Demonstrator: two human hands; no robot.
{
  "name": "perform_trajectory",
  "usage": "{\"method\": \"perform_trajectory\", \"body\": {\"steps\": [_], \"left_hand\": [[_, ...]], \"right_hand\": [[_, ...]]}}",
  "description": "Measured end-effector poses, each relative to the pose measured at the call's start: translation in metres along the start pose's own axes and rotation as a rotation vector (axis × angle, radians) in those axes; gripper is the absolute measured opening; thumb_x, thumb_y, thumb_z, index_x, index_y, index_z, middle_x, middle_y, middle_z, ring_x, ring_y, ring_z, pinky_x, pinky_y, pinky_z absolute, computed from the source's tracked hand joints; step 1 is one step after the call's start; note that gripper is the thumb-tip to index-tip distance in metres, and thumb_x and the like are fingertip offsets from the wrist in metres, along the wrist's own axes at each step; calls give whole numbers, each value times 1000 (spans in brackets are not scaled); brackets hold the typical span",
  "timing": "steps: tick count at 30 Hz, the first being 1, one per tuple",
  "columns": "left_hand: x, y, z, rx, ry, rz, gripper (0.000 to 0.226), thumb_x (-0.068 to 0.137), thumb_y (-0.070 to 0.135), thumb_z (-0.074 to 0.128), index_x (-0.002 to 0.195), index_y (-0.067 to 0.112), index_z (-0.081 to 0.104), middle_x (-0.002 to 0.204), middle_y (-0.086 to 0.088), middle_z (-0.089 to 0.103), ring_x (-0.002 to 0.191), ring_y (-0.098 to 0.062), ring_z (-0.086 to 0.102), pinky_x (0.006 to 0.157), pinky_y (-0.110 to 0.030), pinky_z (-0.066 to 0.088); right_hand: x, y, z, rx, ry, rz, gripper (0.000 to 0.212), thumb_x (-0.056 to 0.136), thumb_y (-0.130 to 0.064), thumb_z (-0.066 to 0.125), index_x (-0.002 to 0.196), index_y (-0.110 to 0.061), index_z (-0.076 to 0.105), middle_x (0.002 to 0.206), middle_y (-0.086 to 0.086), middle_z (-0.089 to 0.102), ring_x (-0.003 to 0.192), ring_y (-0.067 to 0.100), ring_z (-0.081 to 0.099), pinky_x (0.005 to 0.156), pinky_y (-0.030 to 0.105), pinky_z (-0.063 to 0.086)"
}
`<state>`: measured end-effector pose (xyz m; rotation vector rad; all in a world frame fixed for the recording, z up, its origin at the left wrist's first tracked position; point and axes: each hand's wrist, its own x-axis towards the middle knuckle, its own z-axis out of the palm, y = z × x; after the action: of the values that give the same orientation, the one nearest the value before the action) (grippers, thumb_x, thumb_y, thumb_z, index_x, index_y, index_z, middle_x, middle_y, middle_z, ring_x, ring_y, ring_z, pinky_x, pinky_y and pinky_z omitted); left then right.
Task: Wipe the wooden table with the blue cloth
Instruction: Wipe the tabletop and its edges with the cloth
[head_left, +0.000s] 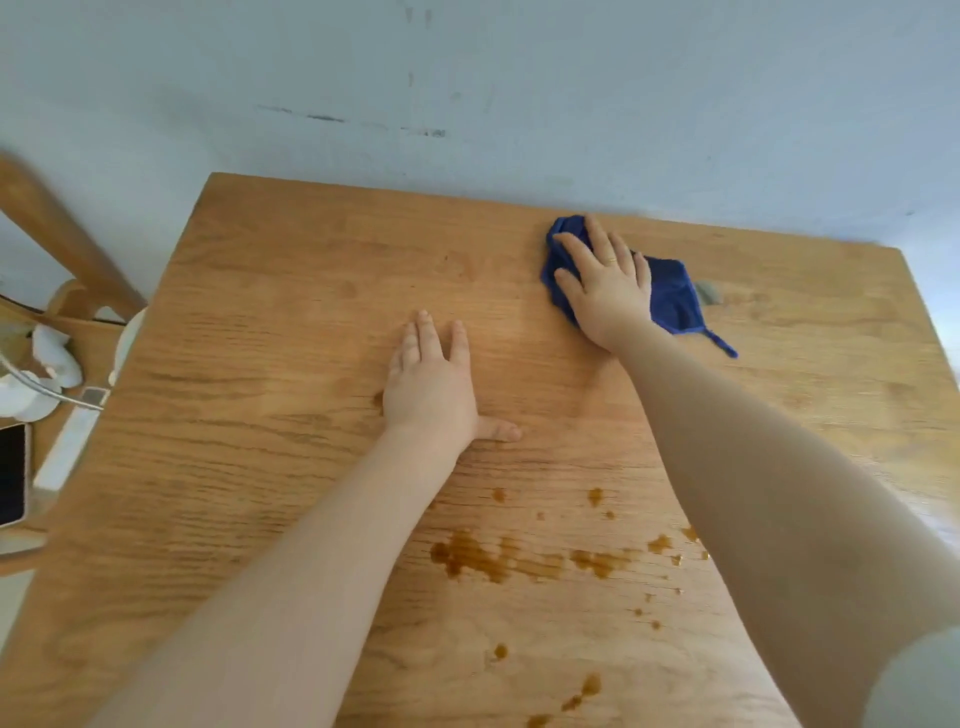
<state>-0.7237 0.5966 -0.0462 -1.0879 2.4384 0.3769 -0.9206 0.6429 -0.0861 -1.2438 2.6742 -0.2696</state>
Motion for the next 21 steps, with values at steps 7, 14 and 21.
{"method": "perform_trajectory", "body": {"steps": [7, 14, 21], "left_hand": [[-4, 4, -9, 23, 7, -30, 131, 56, 81, 58, 149, 19, -8, 156, -15, -13, 144, -29, -4, 116, -41, 4], [-2, 1, -3, -32, 0, -43, 131, 55, 80, 61, 148, 23, -12, 155, -9, -19, 144, -26, -10, 116, -42, 4], [-3, 13, -8, 11, -60, -98, 132, 60, 75, 62, 147, 17, -18, 153, -17, -23, 144, -28, -12, 115, -37, -8]], "right_hand": [[-99, 8, -1, -37, -104, -351, 56, 89, -50, 19, 143, -36, 29, 156, -4, 12, 143, 21, 11, 113, 42, 7], [-3, 41, -11, -5, -54, -225, 48, 95, -44, 30, 143, -38, 27, 156, -7, 11, 143, 19, 8, 113, 40, 3], [-18, 42, -15, 8, -75, -227, 53, 93, -38, 39, 143, -36, 25, 157, -5, 6, 144, 17, 1, 113, 41, -1]]}}
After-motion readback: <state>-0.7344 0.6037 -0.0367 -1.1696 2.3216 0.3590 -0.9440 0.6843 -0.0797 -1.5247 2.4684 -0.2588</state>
